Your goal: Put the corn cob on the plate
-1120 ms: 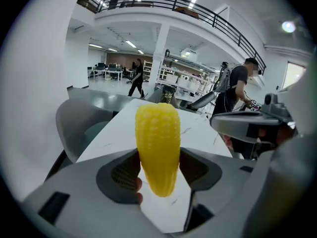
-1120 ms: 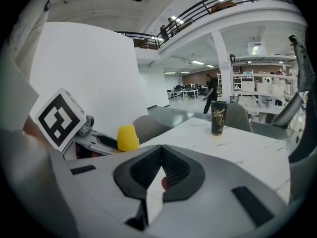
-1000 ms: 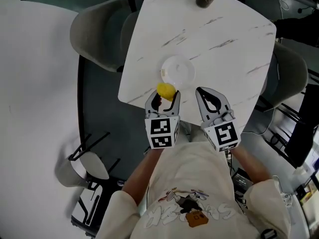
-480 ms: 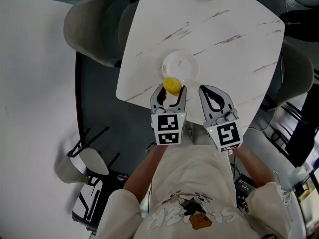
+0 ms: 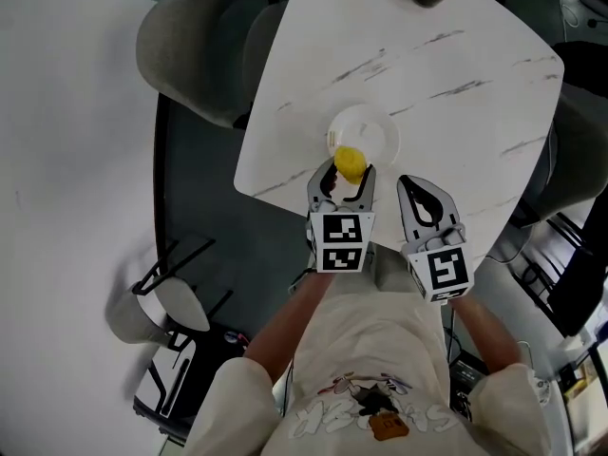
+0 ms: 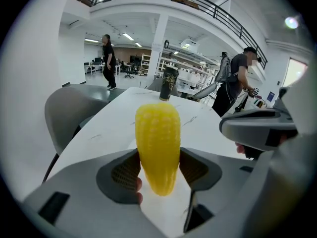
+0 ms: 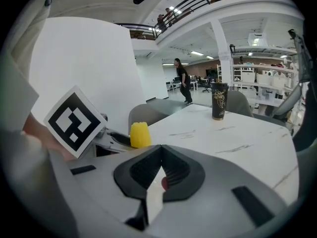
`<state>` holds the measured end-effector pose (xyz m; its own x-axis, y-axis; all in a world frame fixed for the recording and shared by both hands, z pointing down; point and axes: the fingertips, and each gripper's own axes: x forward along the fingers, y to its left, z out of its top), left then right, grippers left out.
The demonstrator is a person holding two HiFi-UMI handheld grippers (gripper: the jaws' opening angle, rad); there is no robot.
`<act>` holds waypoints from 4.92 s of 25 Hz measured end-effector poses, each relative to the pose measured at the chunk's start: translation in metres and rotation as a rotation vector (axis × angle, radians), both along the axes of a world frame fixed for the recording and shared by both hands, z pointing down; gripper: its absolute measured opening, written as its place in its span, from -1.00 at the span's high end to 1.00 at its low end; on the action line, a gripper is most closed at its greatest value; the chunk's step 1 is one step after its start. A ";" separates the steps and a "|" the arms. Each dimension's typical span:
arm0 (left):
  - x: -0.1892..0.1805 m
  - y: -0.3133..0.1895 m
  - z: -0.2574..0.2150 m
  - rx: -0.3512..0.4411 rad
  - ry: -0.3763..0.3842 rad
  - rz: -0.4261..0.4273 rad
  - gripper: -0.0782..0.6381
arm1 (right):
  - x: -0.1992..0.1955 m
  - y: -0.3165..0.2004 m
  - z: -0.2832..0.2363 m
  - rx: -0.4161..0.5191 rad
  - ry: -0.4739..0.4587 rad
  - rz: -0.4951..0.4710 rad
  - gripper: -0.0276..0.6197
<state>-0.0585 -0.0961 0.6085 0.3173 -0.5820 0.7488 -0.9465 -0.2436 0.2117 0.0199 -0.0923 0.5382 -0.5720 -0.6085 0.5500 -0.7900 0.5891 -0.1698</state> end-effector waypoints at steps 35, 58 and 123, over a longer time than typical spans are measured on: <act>0.011 -0.049 0.043 -0.044 -0.028 0.065 0.10 | 0.010 -0.026 0.030 -0.058 0.005 0.121 0.92; -0.001 -0.048 0.000 0.010 -0.022 0.005 0.76 | -0.001 -0.006 -0.001 -0.017 -0.022 0.083 0.92; 0.004 0.082 -0.262 0.296 0.193 0.048 0.76 | -0.018 0.073 -0.224 0.203 -0.098 0.101 0.92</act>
